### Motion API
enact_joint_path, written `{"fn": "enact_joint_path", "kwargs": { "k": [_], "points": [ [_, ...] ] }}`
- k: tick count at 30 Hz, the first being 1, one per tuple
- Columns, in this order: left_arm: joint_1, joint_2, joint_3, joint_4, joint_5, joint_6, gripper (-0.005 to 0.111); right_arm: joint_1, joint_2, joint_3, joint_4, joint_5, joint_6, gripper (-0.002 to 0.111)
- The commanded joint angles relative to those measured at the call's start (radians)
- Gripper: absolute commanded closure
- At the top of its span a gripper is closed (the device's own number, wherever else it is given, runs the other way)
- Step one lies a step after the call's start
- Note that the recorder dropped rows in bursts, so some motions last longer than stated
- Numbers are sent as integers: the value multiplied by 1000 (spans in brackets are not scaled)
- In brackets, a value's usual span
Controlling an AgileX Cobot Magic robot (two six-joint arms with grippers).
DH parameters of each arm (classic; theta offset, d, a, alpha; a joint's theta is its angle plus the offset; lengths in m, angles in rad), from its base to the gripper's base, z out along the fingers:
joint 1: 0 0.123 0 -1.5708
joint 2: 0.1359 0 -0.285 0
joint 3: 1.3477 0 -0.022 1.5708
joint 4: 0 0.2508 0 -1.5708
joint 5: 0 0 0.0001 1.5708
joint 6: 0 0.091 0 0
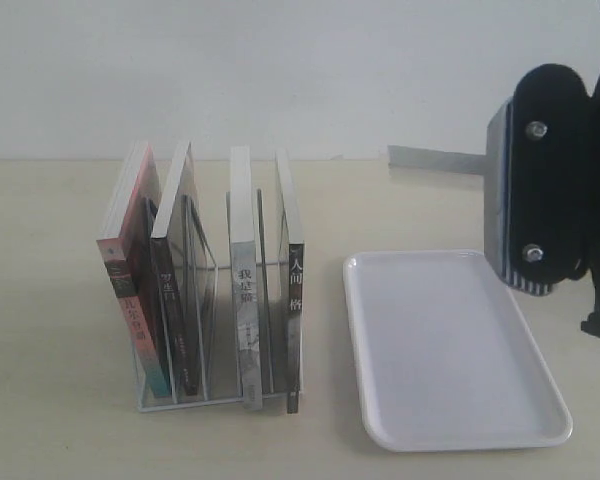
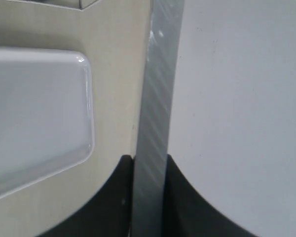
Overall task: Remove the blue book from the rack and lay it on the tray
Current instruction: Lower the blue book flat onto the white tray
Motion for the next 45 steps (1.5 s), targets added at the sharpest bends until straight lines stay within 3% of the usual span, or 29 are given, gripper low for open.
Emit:
{"fn": "enact_joint_path", "kwargs": {
  "k": [1,5,18,27,32,45],
  "points": [
    [1,-3,3,4,-5,-6,103,-117,-8,56,-34,-193,8,109],
    [1,-3,3,4,-5,-6,103,-164,3,88,-32,-320,-1,109],
    [1,-3,3,4,-5,-6,103,-164,215,88,-13,-308,28,109],
    [1,-3,3,4,-5,-6,103,-237,277,88,-13,-360,46,109],
    [1,-3,3,4,-5,-6,103,-238,281,88,-13,-454,78,109],
    [1,-3,3,4,-5,-6,103,-238,412,88,-44,-436,126,109]
  ]
}}
